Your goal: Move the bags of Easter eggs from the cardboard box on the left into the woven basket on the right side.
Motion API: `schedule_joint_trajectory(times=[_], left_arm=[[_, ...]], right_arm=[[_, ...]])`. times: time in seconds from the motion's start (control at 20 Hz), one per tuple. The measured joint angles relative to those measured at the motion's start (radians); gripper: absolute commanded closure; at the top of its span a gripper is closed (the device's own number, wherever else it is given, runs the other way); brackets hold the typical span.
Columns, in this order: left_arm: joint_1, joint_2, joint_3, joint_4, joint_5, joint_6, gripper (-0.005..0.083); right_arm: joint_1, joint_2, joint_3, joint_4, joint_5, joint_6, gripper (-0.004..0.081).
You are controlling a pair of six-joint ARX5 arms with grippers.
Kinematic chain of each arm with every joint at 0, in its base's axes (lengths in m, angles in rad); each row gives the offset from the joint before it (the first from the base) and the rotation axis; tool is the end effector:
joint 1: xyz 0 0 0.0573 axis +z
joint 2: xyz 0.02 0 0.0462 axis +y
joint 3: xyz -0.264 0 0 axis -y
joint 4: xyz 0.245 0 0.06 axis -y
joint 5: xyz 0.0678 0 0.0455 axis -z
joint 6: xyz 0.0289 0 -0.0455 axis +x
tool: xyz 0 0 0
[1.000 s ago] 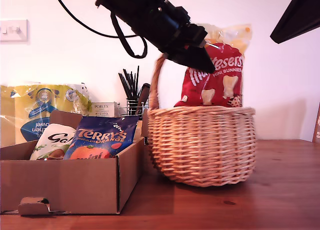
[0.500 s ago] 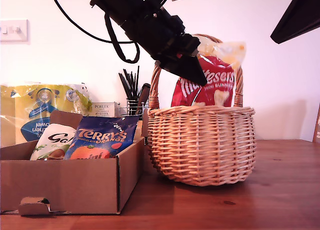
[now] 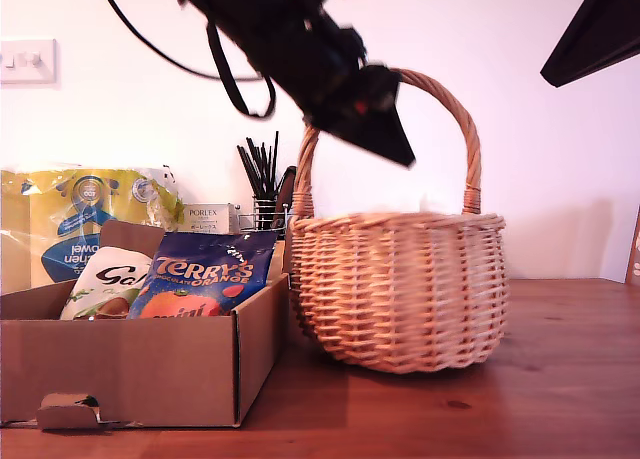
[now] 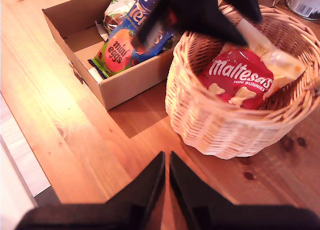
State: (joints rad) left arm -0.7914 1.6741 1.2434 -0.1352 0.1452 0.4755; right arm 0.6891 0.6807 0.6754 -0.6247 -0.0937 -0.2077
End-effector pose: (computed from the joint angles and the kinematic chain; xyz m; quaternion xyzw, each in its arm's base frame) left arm 0.2615 -0.2706 0.2666 0.2880 0.1552 -0.4836 0.8119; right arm 0.1049 0.0900 0.2715 -0.1815 0.2570 0.3915 0.8647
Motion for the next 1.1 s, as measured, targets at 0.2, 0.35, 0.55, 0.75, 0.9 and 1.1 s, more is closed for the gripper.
schedule_joint_trajectory(times=[0.2,0.35,0.55,0.75,0.9,1.1], left_arm=[[0.000,-0.183,0.002,-0.121,0.022,0.000,0.0794],[0.022,-0.274,0.024,-0.289,0.096,-0.024,0.0794],[0.101,-0.294,-0.086,-0.346,0.203,-0.028,0.0794],[0.183,-0.443,-0.360,-0.224,0.264,-0.077,0.0794],[0.244,-0.588,-0.474,-0.135,0.283,-0.105,0.0794],[0.354,-0.591,-0.568,-0.132,0.280,-0.110,0.0794]], right_arm=[[0.000,0.000,0.000,0.002,0.000,0.000,0.0782],[0.000,0.000,0.000,0.007,0.000,0.000,0.0782],[0.000,0.000,0.000,0.026,-0.048,0.001,0.0782],[0.000,0.001,0.000,0.136,-0.135,0.052,0.0782],[0.000,0.013,0.000,0.209,-0.155,0.073,0.0782],[0.000,0.069,0.000,0.204,-0.156,0.076,0.0782]])
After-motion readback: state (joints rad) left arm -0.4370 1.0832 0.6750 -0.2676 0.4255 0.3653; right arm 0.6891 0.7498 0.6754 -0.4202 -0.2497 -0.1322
